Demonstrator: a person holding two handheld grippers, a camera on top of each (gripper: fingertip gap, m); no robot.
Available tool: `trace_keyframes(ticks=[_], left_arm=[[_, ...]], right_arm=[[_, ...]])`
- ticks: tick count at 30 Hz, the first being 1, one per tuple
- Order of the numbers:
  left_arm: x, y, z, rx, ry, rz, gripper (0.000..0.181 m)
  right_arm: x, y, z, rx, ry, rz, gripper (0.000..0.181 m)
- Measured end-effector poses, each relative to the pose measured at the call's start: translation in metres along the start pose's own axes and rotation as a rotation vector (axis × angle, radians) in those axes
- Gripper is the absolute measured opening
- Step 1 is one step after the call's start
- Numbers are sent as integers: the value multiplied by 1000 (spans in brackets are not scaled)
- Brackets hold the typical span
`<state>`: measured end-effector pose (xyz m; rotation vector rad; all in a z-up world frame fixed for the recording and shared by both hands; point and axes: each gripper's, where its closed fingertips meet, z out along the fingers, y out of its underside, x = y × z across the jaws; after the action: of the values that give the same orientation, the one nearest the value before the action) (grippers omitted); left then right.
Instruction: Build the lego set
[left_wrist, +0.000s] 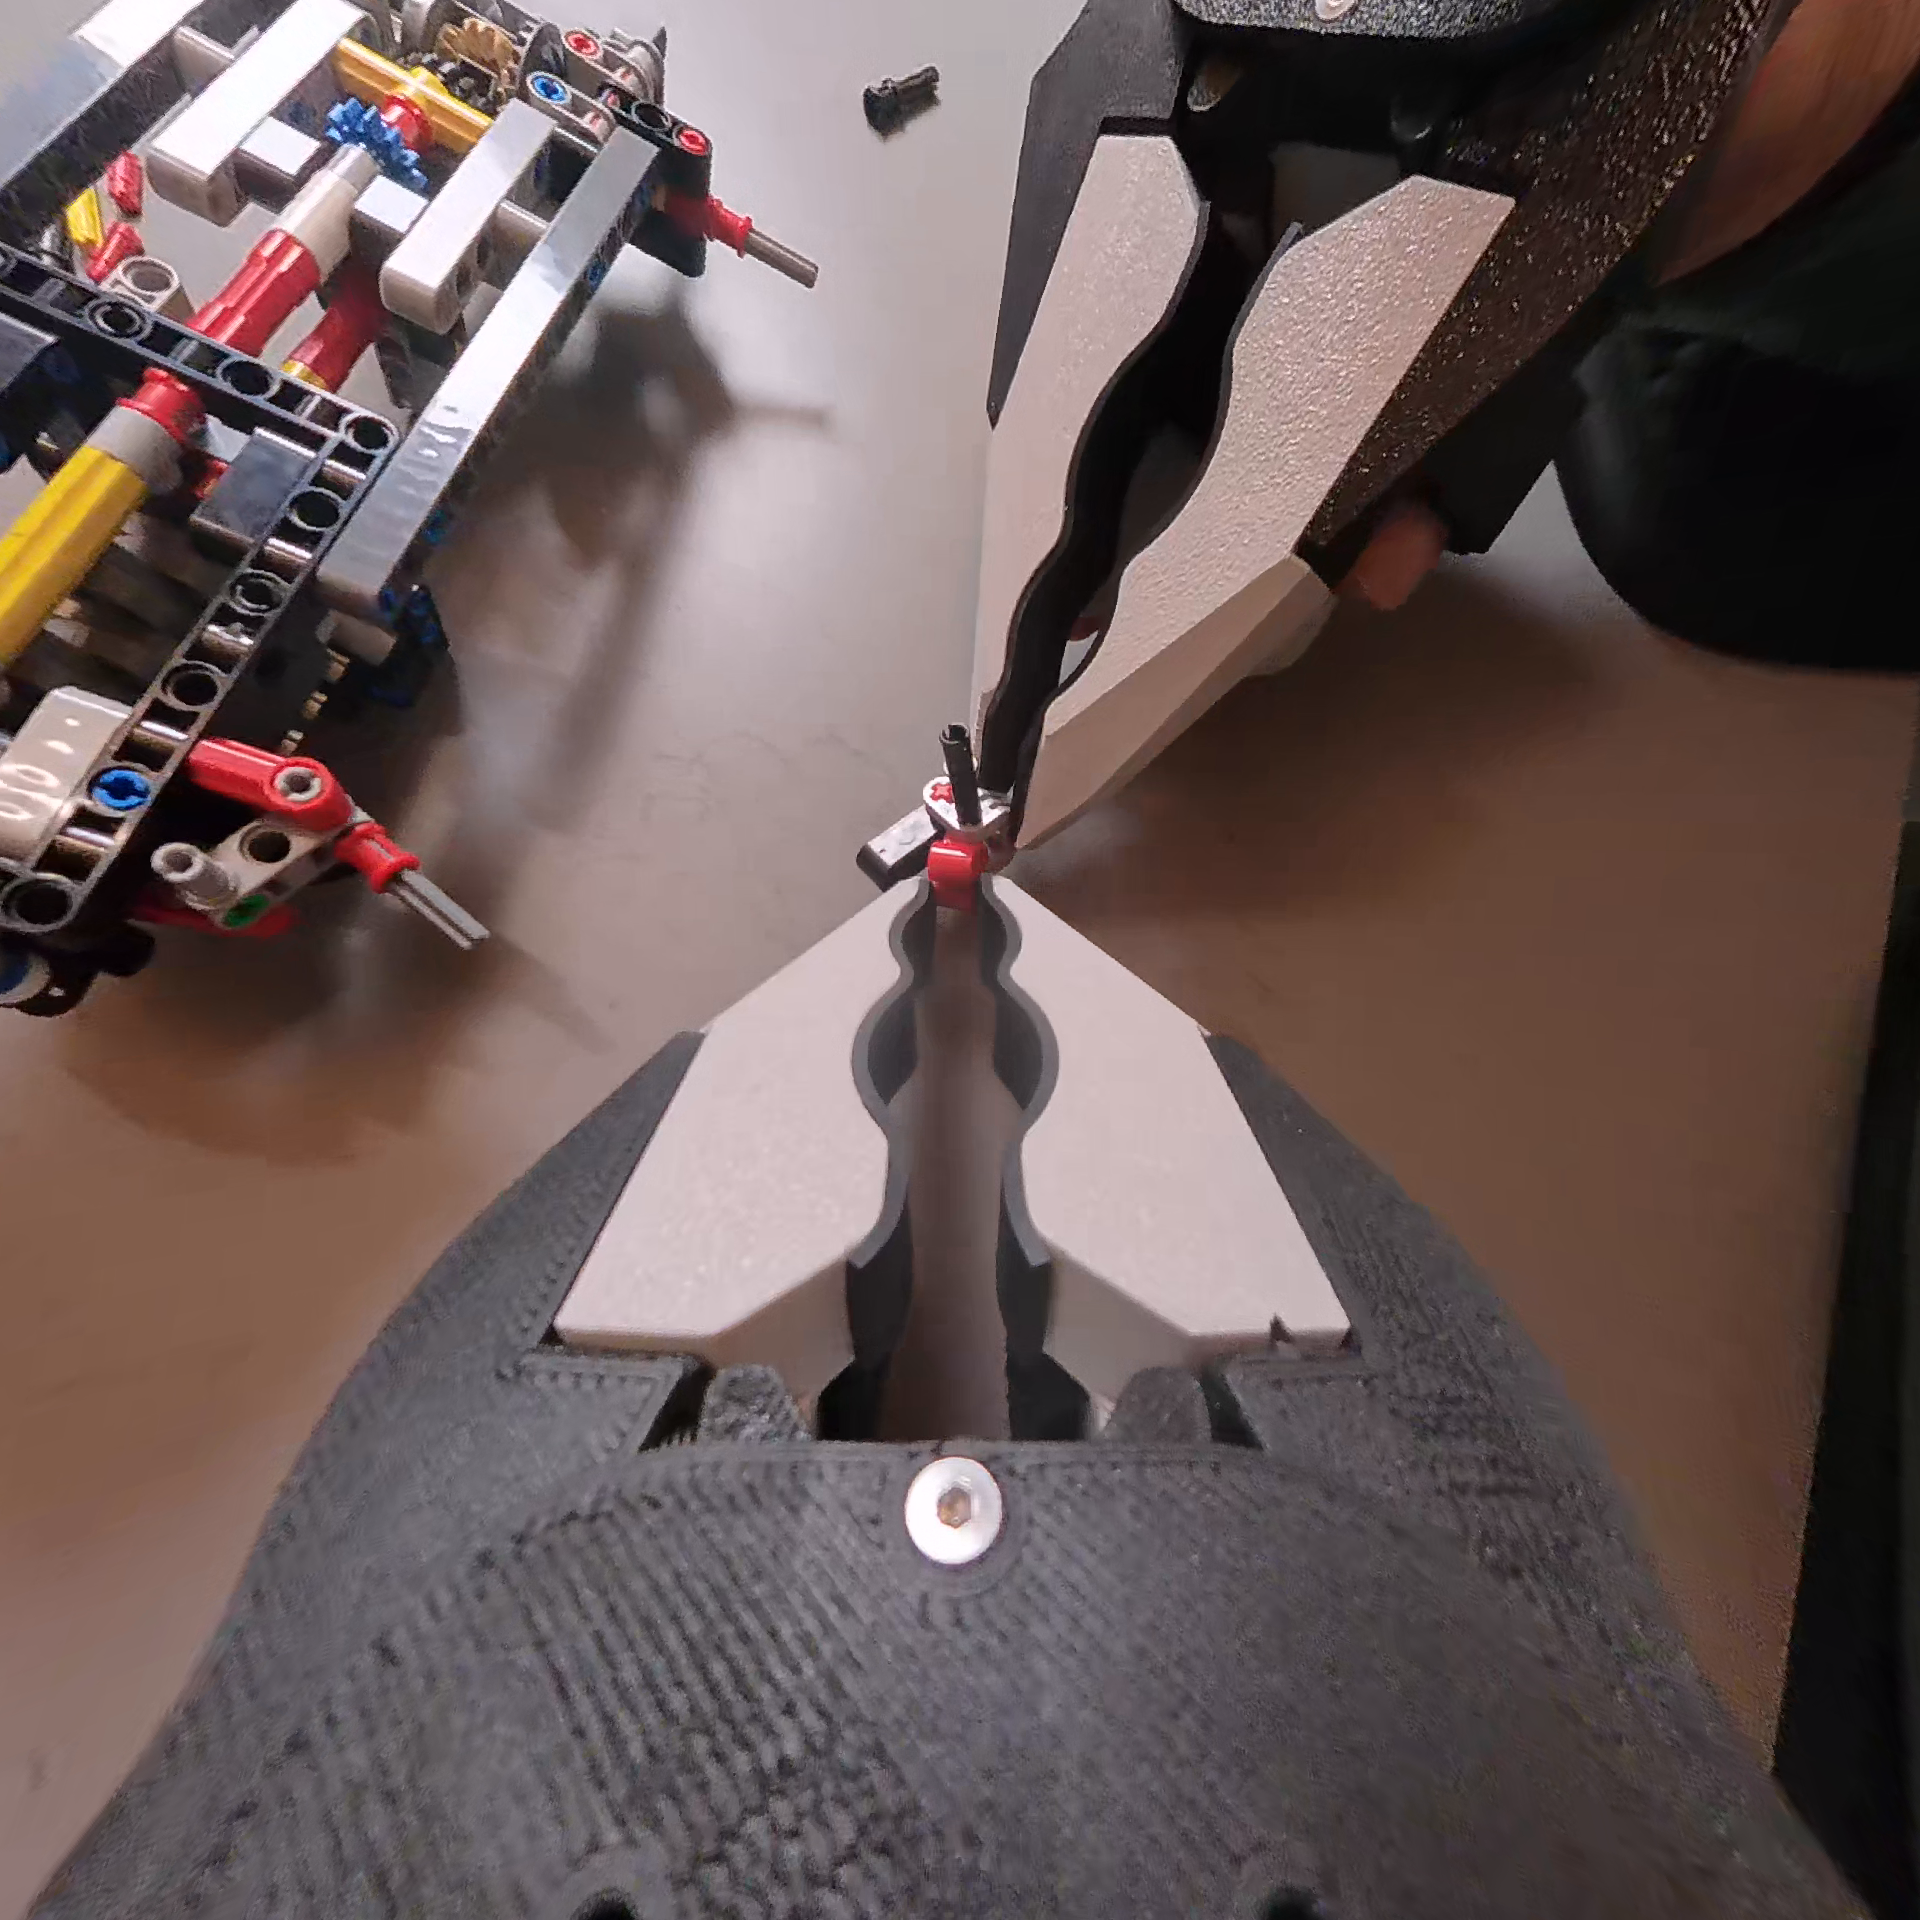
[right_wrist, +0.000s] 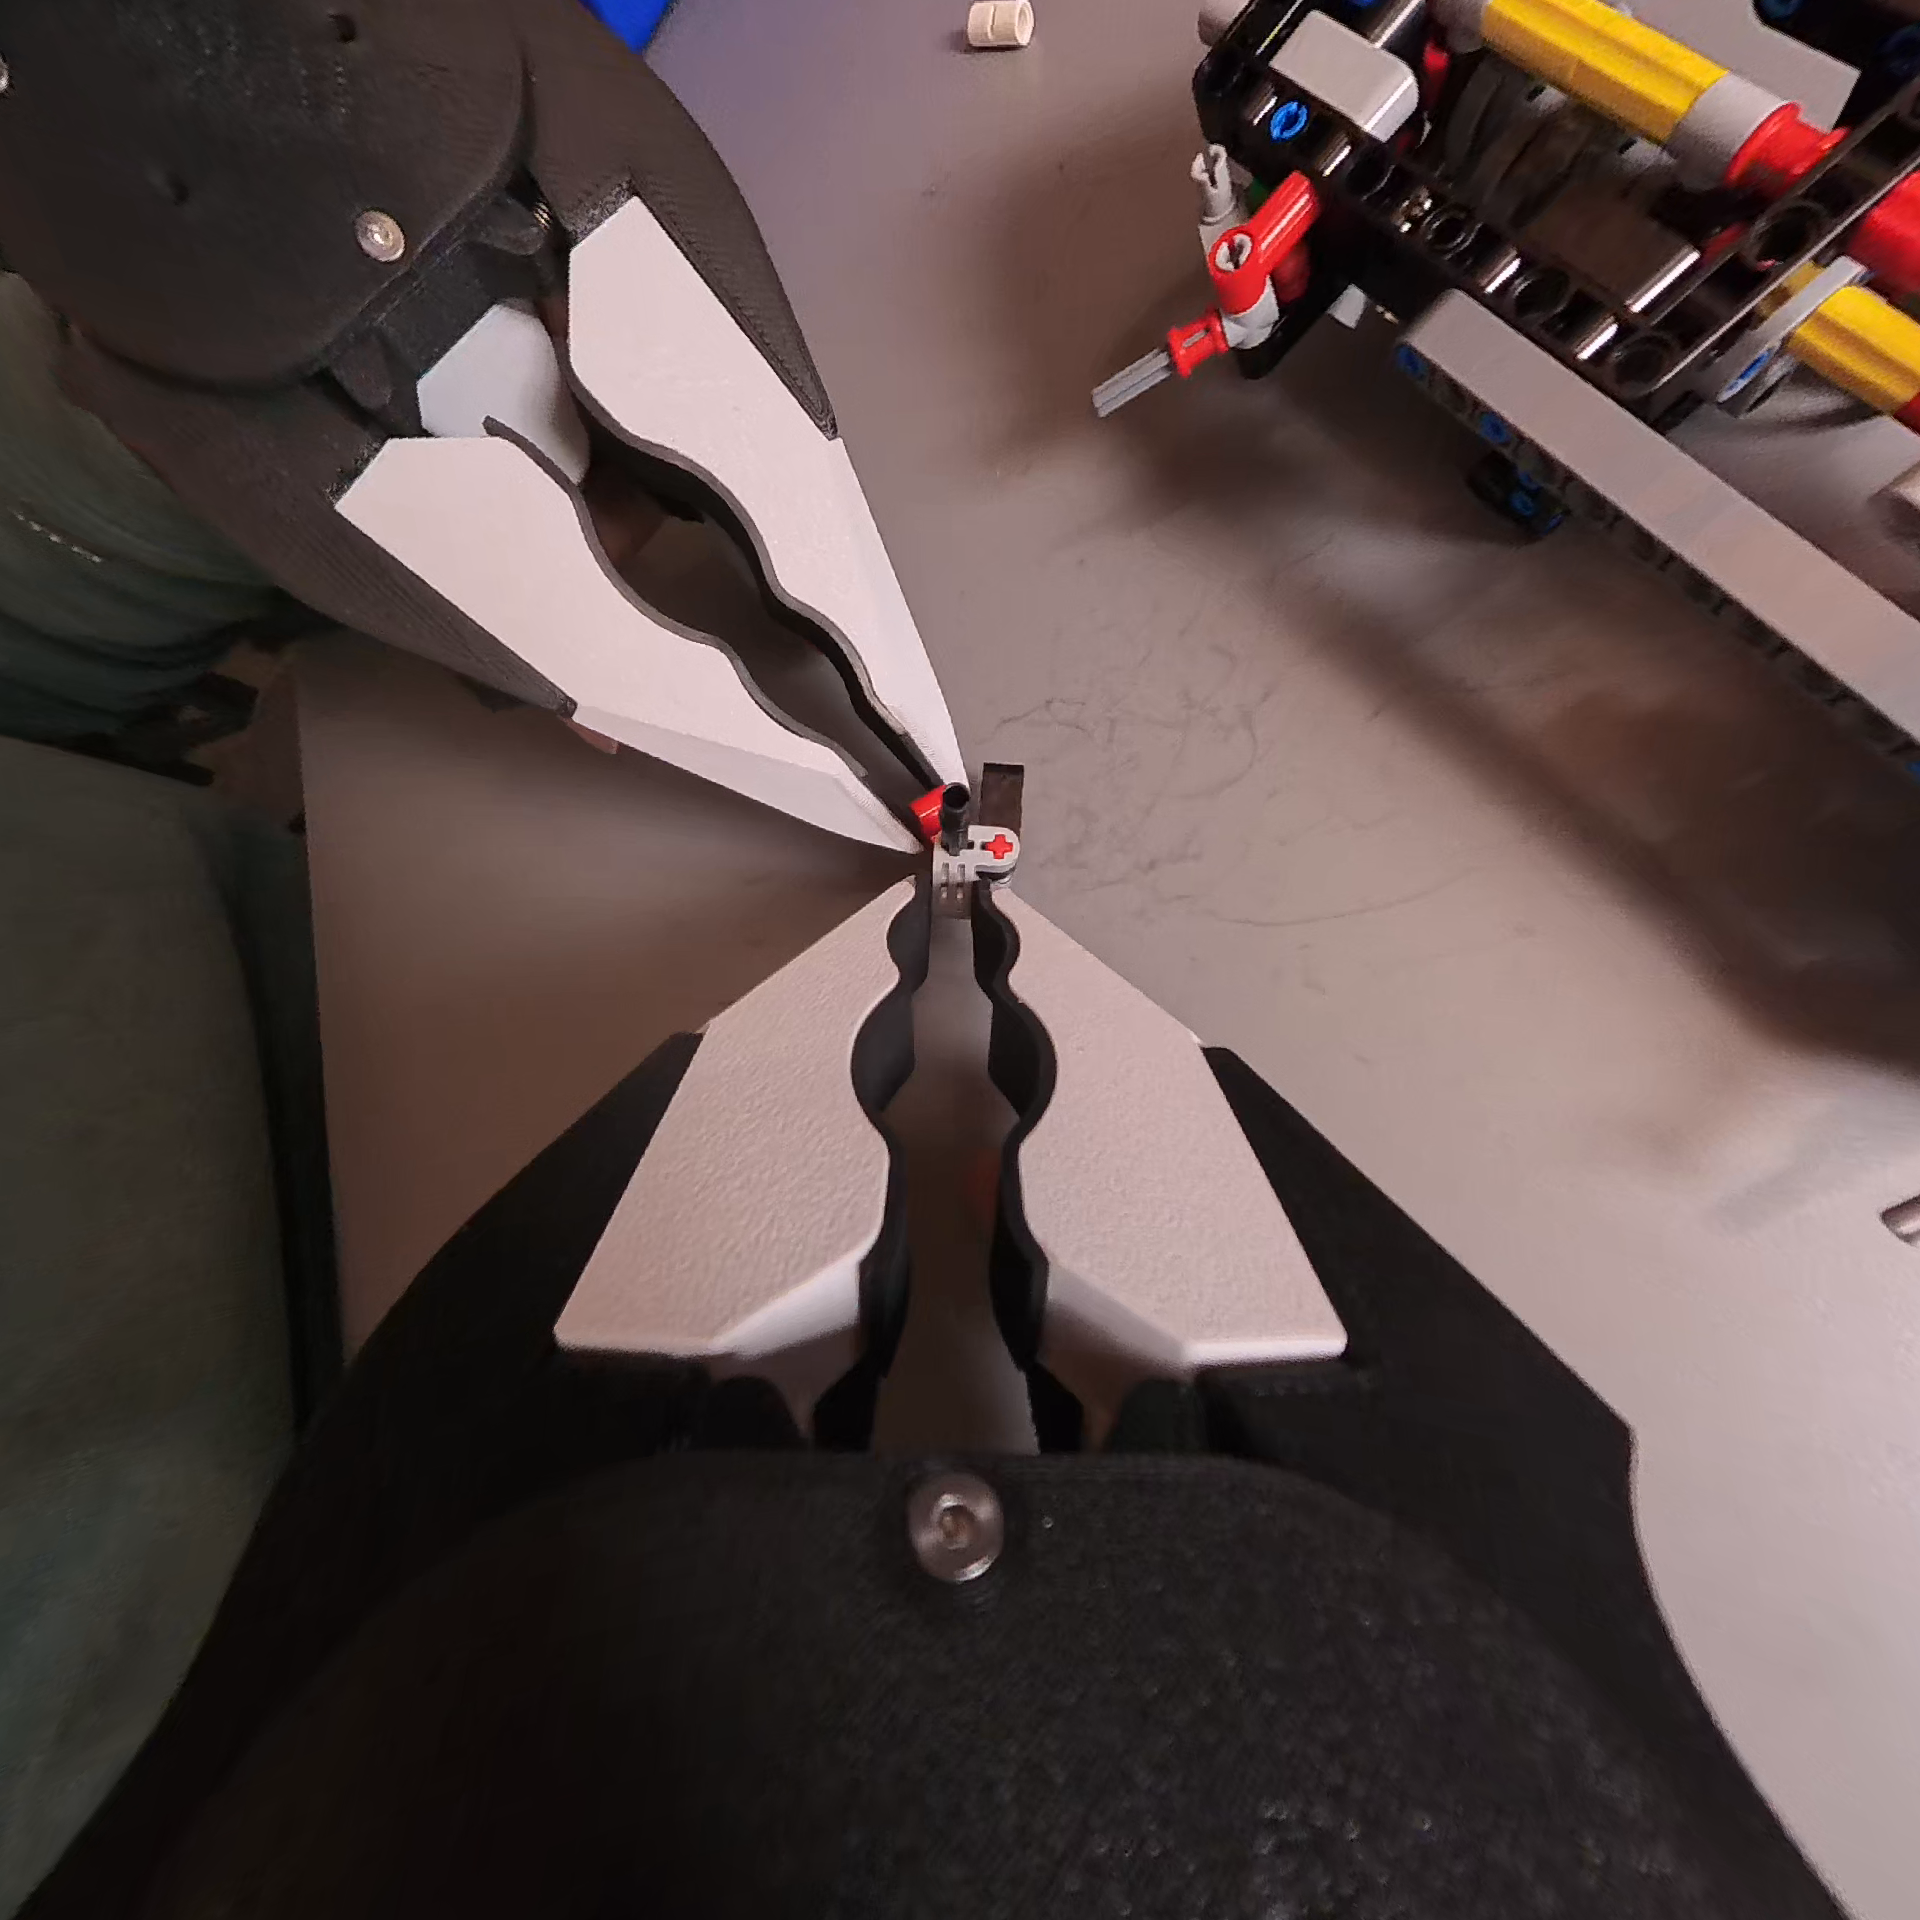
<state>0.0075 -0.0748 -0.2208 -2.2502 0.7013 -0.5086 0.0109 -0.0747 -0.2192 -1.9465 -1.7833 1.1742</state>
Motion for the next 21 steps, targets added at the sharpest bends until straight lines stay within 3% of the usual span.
trace_keyframes(ticks=[1,9,21], left_arm=[[0,1,1,-3,1,2,6],[5,3,1,8,45,53,6],[7,12,1,-26,-23,184,15]], right_arm=[[0,1,0,-3,-1,-2,4],[-4,5,0,-27,-38,-136,4],[-3,11,-1,-94,17,-282,5]])
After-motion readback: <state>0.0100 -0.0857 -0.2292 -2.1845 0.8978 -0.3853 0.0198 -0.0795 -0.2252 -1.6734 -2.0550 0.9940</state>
